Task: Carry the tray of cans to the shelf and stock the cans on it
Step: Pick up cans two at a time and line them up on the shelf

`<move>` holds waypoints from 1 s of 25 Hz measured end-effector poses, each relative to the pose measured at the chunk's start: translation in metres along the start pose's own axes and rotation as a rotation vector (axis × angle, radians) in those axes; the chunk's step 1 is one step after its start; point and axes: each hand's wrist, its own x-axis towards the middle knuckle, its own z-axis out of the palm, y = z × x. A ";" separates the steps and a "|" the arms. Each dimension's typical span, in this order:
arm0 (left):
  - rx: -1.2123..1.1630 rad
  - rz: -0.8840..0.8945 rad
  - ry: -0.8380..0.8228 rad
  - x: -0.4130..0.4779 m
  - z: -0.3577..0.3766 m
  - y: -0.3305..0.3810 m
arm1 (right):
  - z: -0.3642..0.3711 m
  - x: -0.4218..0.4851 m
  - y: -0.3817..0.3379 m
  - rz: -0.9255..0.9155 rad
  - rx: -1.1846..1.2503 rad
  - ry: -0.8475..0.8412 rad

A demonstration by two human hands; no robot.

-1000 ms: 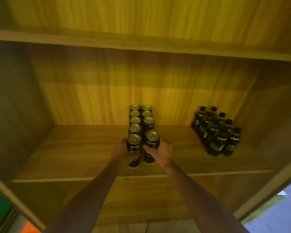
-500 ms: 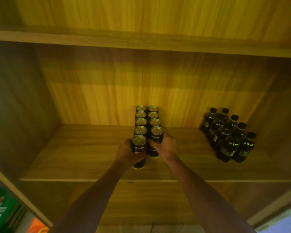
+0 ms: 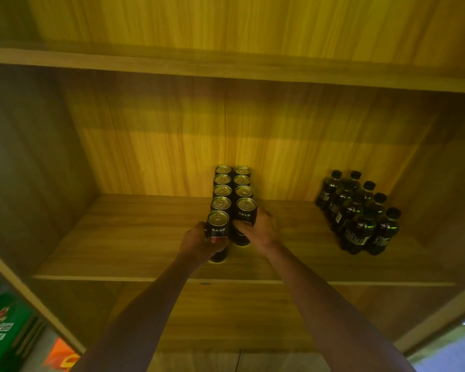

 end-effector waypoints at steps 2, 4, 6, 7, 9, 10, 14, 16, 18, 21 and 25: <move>0.123 0.035 -0.001 -0.010 -0.006 0.000 | -0.007 -0.008 0.001 0.005 -0.089 -0.066; 0.309 0.091 -0.010 -0.025 -0.012 0.001 | -0.015 -0.022 0.002 0.009 -0.195 -0.092; 0.506 0.107 -0.034 -0.042 -0.016 0.004 | -0.026 -0.040 0.001 -0.018 -0.287 -0.111; 0.580 0.113 -0.045 -0.051 -0.017 0.006 | -0.030 -0.050 0.000 -0.043 -0.338 -0.130; 0.674 0.142 -0.058 -0.072 -0.013 0.011 | -0.039 -0.072 -0.003 -0.093 -0.443 -0.171; 0.709 0.160 -0.067 -0.083 -0.011 0.014 | -0.044 -0.086 -0.006 -0.111 -0.479 -0.190; 0.858 0.301 -0.075 -0.118 -0.003 0.030 | -0.059 -0.138 -0.016 -0.214 -0.660 -0.225; 0.877 0.375 -0.080 -0.132 -0.004 0.037 | -0.065 -0.159 -0.023 -0.232 -0.726 -0.199; 0.898 0.421 -0.082 -0.148 -0.008 0.036 | -0.067 -0.177 -0.030 -0.222 -0.749 -0.184; 0.922 0.419 -0.104 -0.171 -0.021 0.024 | -0.061 -0.203 -0.040 -0.181 -0.754 -0.189; 0.893 0.374 -0.122 -0.201 -0.038 -0.022 | -0.025 -0.234 -0.049 -0.205 -0.739 -0.184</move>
